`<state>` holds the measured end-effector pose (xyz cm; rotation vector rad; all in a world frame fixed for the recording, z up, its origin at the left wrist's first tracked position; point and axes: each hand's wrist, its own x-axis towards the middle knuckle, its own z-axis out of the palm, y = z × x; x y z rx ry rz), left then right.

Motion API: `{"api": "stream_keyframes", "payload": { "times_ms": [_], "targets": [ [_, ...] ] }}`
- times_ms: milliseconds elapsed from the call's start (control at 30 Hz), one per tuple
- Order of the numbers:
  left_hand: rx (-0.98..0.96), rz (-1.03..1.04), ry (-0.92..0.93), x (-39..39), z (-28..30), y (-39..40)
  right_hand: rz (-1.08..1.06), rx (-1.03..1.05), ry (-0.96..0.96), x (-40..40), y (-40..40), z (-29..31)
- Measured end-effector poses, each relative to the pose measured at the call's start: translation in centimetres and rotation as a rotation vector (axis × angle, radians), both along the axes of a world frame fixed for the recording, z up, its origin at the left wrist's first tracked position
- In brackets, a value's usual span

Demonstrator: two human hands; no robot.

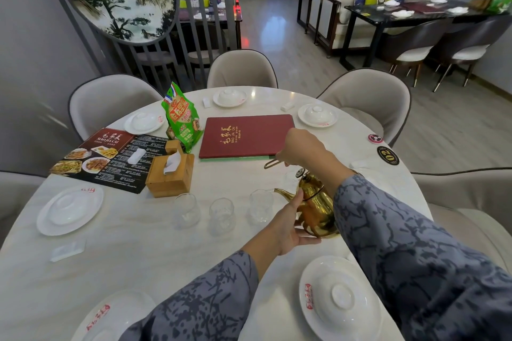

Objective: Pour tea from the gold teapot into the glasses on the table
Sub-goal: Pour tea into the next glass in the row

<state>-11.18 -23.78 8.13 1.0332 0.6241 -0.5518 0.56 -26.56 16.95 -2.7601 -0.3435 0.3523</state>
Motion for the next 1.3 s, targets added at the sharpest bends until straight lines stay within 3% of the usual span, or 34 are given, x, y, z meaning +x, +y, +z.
{"api": "stream_keyframes", "payload": {
  "times_ms": [733,1300],
  "targets": [
    [0.025,-0.035,0.023,0.4,-2.5,0.4,-0.039,0.044,-0.014,-0.2,-0.7,-2.2],
    [0.295,-0.072,-0.002,0.8,-5.8,2.9,-0.151,0.311,-0.057,-2.3,-3.5,-5.9]
  ]
}}
